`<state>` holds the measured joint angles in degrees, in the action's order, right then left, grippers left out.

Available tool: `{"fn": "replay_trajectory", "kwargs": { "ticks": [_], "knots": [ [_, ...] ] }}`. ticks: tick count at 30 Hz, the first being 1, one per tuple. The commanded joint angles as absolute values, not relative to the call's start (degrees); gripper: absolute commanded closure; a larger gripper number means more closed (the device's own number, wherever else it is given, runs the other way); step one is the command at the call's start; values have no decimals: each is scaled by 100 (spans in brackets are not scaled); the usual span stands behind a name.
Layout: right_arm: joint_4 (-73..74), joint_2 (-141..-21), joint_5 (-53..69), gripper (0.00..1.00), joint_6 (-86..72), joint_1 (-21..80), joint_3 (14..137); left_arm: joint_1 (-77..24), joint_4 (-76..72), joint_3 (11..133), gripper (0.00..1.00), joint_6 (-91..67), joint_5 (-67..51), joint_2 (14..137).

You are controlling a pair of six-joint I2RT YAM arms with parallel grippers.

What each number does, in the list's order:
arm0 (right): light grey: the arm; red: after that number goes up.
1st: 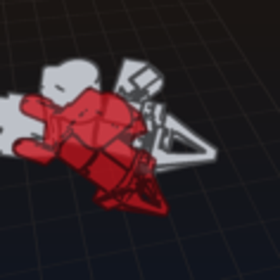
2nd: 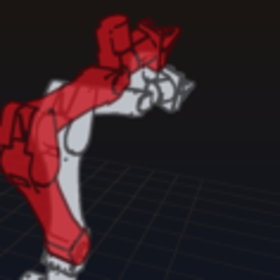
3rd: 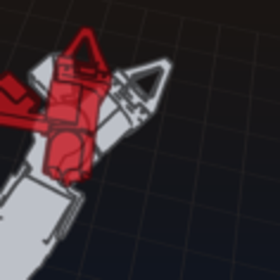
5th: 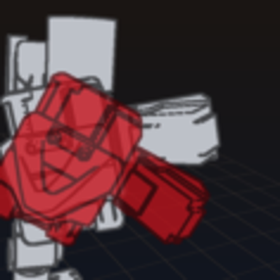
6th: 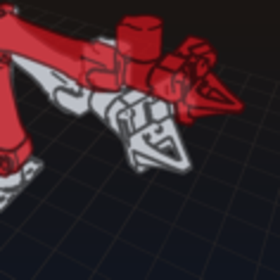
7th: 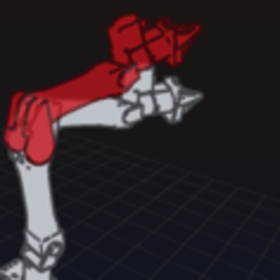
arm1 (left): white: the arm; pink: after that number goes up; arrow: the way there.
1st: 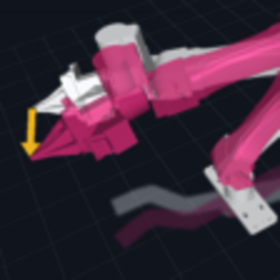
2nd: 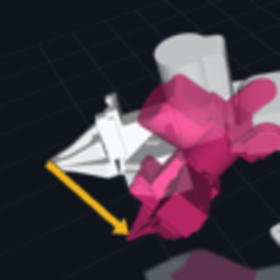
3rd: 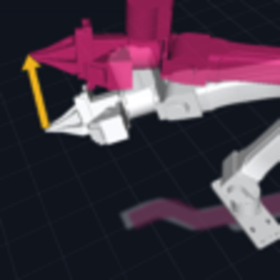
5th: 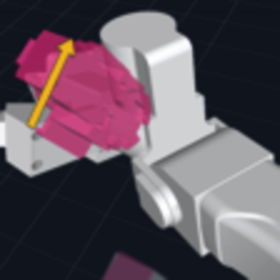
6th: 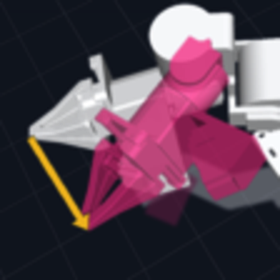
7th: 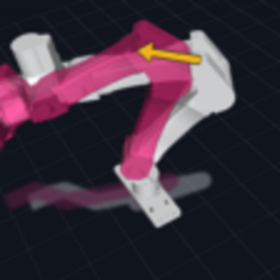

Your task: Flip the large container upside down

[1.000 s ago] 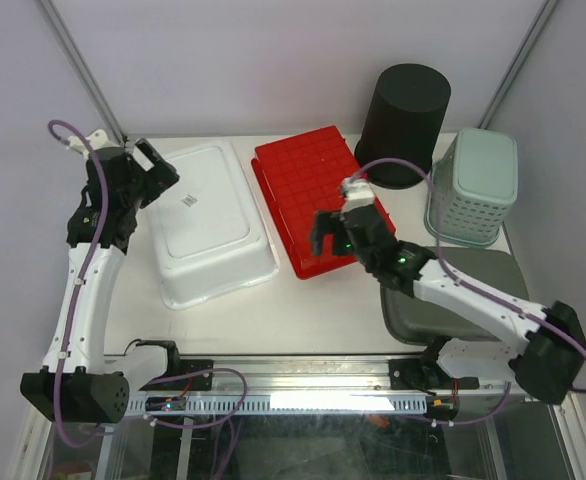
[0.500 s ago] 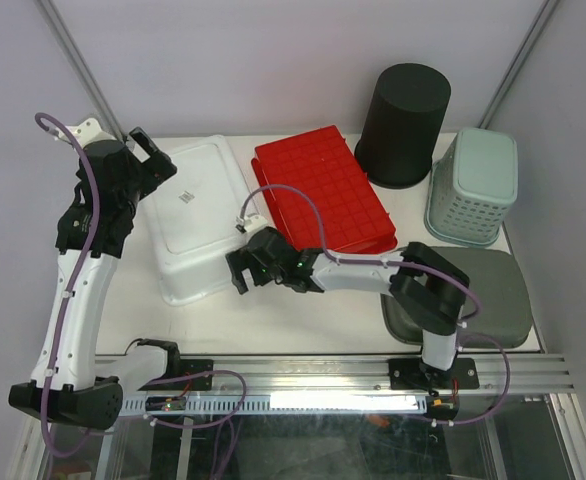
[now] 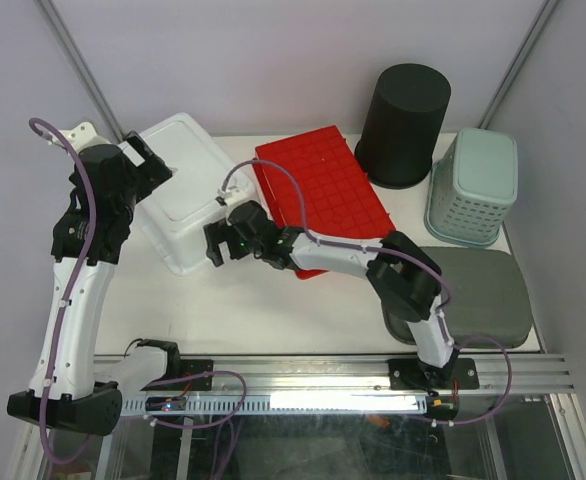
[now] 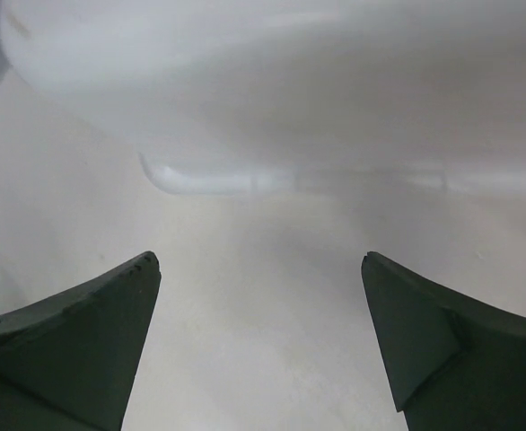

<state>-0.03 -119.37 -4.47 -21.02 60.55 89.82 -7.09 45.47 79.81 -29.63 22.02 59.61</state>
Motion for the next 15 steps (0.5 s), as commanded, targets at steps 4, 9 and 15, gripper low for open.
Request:
{"fn": "replay_trajectory", "kwargs": {
  "ticks": [4,9,15],
  "knots": [
    [801,-9491,-2149,1,-2065,5585,7378,-769,4447,8218,1,-2476,1496,6318],
    [2726,-8788,-4375,1,-2773,5051,7315,-1437,4075,8029,1,-2411,1296,6617],
    [4357,-8674,-5625,1,-3054,4764,7742,-2057,3468,7674,1,-2338,976,6937]
  ]
}}
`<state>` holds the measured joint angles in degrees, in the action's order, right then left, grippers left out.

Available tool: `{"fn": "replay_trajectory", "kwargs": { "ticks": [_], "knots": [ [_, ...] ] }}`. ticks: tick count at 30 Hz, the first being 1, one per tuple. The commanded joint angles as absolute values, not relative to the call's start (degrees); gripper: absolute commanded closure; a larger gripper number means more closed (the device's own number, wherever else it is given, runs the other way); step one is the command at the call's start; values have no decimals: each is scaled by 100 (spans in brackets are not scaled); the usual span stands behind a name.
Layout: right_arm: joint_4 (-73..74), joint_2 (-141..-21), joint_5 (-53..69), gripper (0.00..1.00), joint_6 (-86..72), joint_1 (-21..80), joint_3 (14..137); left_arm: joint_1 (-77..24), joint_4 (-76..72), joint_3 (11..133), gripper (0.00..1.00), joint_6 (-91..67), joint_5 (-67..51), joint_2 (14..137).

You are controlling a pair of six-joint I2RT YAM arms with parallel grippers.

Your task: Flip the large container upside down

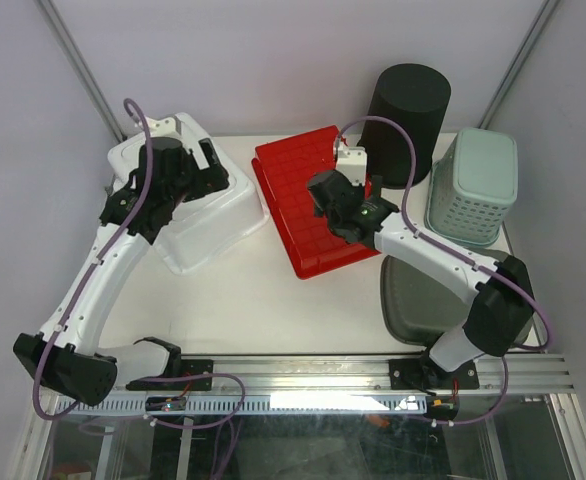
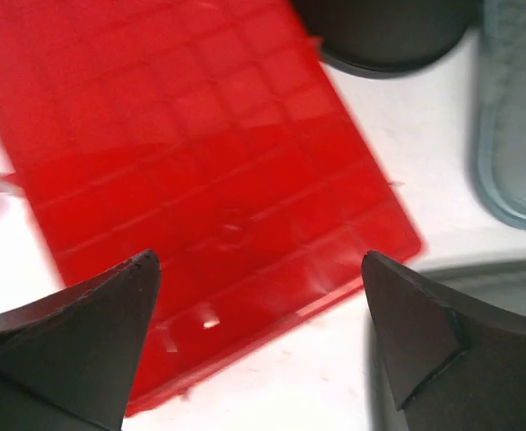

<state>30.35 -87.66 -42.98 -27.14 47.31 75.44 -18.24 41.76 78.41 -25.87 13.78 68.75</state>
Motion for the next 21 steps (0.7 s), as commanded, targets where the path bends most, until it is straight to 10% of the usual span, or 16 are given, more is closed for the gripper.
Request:
{"fn": "replay_trajectory", "kwargs": {
  "ticks": [1,21],
  "knots": [
    [4379,-8615,-5668,1,-3050,4759,7689,-2103,3334,7567,1,-2303,867,6917],
    [2295,-6920,-5441,1,-2651,4768,6159,-2136,1906,6294,1,-2147,296,6060]
  ]
}}
